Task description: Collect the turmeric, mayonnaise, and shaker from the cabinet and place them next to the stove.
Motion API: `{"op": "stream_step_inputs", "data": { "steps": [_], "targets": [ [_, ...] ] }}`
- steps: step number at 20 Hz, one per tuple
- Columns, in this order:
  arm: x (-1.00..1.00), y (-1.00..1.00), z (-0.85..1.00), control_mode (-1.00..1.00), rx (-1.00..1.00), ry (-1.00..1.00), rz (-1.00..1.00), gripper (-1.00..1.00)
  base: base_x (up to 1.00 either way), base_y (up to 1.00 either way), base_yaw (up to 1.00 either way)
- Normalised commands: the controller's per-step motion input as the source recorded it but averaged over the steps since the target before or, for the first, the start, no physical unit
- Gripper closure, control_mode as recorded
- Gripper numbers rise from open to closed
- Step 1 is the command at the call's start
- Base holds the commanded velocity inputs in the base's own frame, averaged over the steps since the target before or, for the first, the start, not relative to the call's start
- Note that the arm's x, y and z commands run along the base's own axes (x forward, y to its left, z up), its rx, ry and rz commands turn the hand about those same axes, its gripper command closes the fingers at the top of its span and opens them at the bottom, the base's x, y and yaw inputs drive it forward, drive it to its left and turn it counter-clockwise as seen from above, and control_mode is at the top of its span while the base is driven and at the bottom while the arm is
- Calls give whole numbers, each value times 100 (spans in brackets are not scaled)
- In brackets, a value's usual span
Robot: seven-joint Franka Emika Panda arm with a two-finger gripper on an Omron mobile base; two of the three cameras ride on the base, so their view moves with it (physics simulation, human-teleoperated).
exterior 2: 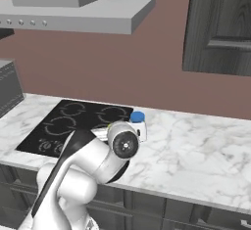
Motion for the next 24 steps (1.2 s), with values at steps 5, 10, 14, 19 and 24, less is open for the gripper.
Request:
{"op": "stream_step_inputs", "data": {
  "steps": [5, 10, 14, 19, 24],
  "targets": [
    [40, 0, -46, -100, 0, -1, 10, 100, 0, 0, 0],
    [32, -6, -38, -100, 0, -3, 20, 100, 0, 0, 0],
    [35, -11, -32, -100, 0, 0, 23, 100, 0, 0, 0],
    [31, -13, -28, -100, 0, 0, 22, 100, 0, 0, 0],
    [8, -26, -15, -100, 0, 0, 14, 100, 0, 0, 0]
  ]
}}
